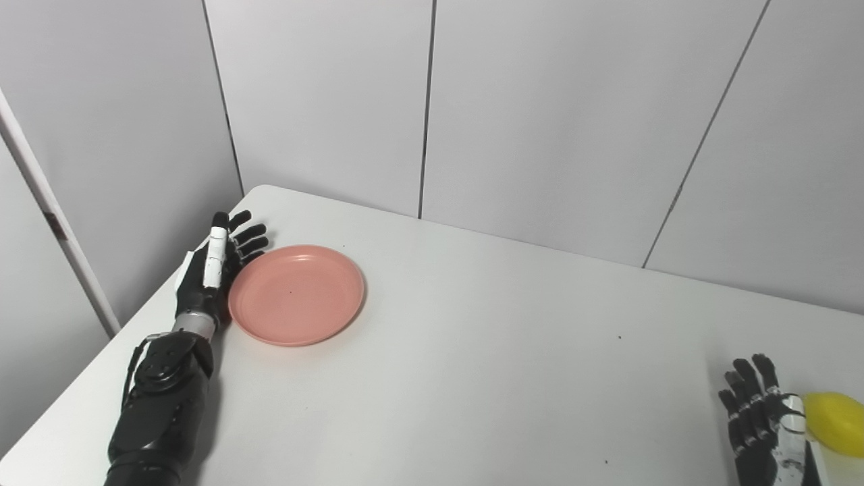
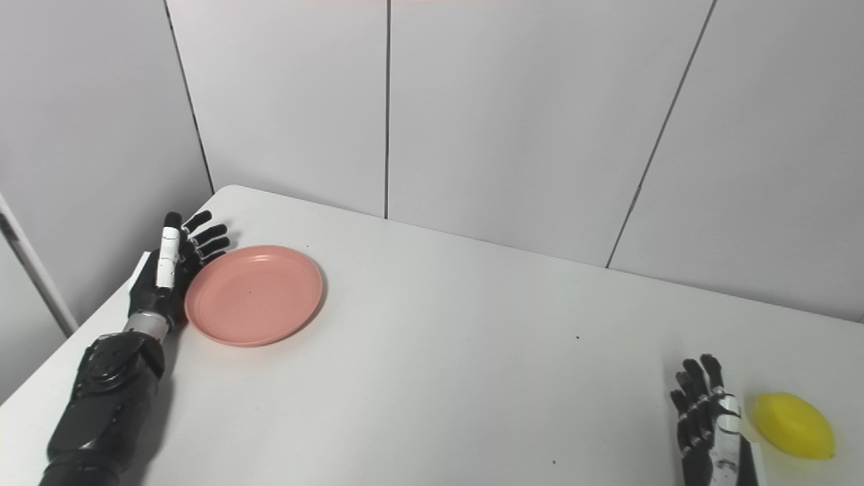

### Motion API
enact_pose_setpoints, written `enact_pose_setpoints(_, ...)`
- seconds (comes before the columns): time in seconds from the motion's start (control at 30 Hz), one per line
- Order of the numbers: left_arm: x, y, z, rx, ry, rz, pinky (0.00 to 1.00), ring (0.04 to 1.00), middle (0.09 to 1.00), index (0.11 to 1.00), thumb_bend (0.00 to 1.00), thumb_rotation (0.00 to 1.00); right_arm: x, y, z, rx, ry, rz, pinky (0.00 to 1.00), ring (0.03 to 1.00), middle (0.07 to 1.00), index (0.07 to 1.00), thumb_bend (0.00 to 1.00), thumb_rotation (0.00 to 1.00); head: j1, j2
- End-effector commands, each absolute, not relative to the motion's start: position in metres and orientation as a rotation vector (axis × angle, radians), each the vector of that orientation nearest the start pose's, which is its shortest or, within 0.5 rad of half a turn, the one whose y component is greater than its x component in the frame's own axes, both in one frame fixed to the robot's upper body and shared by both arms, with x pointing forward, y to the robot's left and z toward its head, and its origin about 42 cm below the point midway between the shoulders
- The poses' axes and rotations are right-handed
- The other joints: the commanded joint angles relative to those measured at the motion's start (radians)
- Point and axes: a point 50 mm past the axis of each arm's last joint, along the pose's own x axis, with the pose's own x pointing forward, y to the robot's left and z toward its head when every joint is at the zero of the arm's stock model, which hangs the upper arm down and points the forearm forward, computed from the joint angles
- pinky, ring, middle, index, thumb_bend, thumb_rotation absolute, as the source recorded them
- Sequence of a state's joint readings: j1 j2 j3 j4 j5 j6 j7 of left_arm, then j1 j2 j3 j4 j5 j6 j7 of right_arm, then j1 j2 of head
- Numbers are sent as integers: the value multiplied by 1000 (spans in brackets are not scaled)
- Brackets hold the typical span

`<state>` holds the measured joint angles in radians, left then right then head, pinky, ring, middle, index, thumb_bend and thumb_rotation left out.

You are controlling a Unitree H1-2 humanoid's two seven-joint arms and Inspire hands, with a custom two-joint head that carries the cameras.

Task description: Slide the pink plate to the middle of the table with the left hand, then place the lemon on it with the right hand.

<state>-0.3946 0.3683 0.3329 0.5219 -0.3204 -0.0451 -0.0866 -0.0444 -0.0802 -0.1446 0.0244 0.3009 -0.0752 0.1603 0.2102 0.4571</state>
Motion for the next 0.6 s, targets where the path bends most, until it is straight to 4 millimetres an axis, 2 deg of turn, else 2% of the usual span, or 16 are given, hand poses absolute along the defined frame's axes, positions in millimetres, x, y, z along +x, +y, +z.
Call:
enact_pose_setpoints(0.0,395,415,145,-96,-33,264,806,790,783,827,904,927,274,-257,78,267,-14,6,1000,973,951,963,687,1000,-2,1)
enact_pose_setpoints(0.33,395,413,145,-103,-41,240,823,792,784,833,917,939,274,-256,78,269,-13,6,1000,973,953,961,684,1000,-3,3)
enact_pose_setpoints(0.57,395,401,151,-139,-50,219,822,796,786,846,924,933,274,-256,78,270,-17,11,1000,972,949,961,673,1000,-5,4)
